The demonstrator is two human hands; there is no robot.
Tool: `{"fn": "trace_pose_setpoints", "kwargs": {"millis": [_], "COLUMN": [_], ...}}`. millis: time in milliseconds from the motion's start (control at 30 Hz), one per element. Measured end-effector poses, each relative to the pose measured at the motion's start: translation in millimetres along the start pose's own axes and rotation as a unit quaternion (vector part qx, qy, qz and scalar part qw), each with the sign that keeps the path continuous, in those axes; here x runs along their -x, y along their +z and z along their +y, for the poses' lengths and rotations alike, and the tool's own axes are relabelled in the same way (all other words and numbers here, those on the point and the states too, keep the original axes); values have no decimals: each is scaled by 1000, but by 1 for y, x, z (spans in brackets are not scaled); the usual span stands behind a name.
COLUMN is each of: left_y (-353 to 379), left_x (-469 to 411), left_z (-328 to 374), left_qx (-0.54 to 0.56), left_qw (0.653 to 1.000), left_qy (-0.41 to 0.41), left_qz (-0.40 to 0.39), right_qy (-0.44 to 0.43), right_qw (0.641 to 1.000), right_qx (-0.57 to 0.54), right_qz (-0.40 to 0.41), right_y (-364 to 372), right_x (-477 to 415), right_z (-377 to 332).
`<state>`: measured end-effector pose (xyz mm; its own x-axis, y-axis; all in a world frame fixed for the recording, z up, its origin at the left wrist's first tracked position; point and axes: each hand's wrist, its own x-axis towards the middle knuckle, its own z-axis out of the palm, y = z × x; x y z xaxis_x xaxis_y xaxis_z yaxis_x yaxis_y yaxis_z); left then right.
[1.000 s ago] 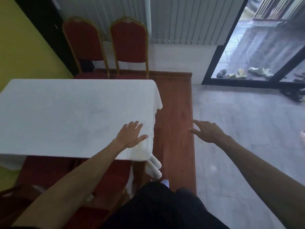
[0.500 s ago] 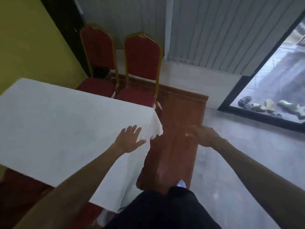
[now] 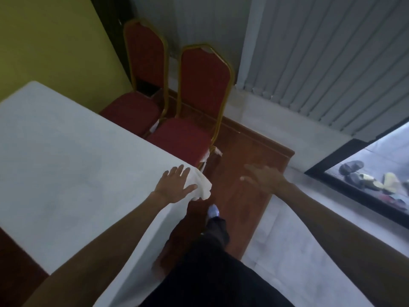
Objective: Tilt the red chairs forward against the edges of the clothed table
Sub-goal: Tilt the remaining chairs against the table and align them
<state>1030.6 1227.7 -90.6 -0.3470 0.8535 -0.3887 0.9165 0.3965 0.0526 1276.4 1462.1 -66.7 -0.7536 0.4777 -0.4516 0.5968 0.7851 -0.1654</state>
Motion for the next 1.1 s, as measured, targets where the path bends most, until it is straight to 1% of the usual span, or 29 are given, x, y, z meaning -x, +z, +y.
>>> {"fn": "trace_pose_setpoints", "kwargs": {"millis": [67, 167, 300, 433, 533, 700, 900, 1000, 1100], "left_y": [-7, -20, -44, -71, -86, -111, -129, -143, -156], "left_x": [-27, -73, -128, -176, -207, -253, -299, -327, -360], "left_z": [1, -3, -2, 1, 1, 5, 23, 37, 56], "left_qx": [8, 34, 74, 84, 98, 105, 131, 156, 184], "left_qw": [1000, 999, 996, 995, 994, 992, 983, 972, 959], "left_qy": [-6, -14, -42, -43, -46, -64, -124, -168, -210], "left_qz": [-4, 12, -1, 24, 21, 36, 39, 42, 57], "right_qy": [-13, -33, -64, -79, -87, -105, -147, -193, -238], "right_qw": [1000, 999, 998, 997, 996, 994, 989, 981, 970], "right_qx": [5, 11, 23, 14, -3, -1, 7, 16, 49], "right_qz": [0, 1, 6, 19, 18, 21, -5, -7, 6], "right_y": [-12, -34, -71, -104, -122, -150, -197, -243, -290], "right_x": [-27, -70, -127, -186, -223, -275, -342, -379, -420], "right_z": [14, 34, 62, 88, 105, 129, 163, 179, 193]}}
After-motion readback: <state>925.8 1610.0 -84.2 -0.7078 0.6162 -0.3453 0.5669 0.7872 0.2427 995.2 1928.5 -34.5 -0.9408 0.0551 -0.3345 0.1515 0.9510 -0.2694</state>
